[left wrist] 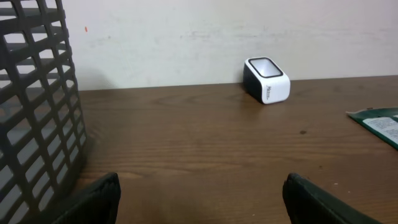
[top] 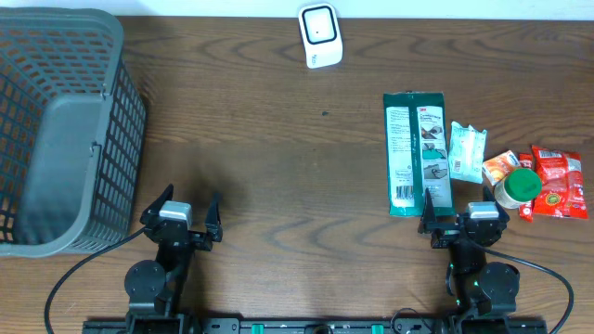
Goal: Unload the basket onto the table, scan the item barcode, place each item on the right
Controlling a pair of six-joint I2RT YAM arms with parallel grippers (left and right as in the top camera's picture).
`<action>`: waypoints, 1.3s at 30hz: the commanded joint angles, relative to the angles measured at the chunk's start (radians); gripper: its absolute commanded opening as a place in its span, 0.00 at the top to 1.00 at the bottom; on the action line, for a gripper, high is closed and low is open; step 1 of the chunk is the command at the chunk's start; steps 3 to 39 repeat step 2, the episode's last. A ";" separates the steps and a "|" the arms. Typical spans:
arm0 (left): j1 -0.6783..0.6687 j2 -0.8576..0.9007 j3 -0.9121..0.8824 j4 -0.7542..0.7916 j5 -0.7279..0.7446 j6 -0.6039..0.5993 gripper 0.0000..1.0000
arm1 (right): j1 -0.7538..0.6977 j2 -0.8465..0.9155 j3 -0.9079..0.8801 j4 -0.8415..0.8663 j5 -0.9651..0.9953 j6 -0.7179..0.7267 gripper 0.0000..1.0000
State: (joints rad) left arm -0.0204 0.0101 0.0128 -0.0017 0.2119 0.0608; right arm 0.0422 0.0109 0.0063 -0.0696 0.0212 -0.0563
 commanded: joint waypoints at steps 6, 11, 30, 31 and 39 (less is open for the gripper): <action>0.002 -0.006 -0.009 -0.044 0.042 0.017 0.16 | -0.010 -0.005 -0.001 -0.003 -0.004 -0.009 0.01; 0.002 -0.006 -0.009 -0.044 0.042 0.017 0.16 | -0.010 -0.005 -0.001 -0.003 -0.004 -0.009 0.01; 0.002 -0.006 -0.009 -0.044 0.042 0.017 0.16 | -0.010 -0.005 -0.001 -0.003 -0.004 -0.009 0.01; 0.002 -0.006 -0.009 -0.044 0.042 0.017 0.16 | -0.010 -0.005 -0.001 -0.003 -0.004 -0.009 0.01; 0.002 -0.006 -0.009 -0.044 0.042 0.017 0.16 | -0.010 -0.005 -0.001 -0.003 -0.004 -0.009 0.01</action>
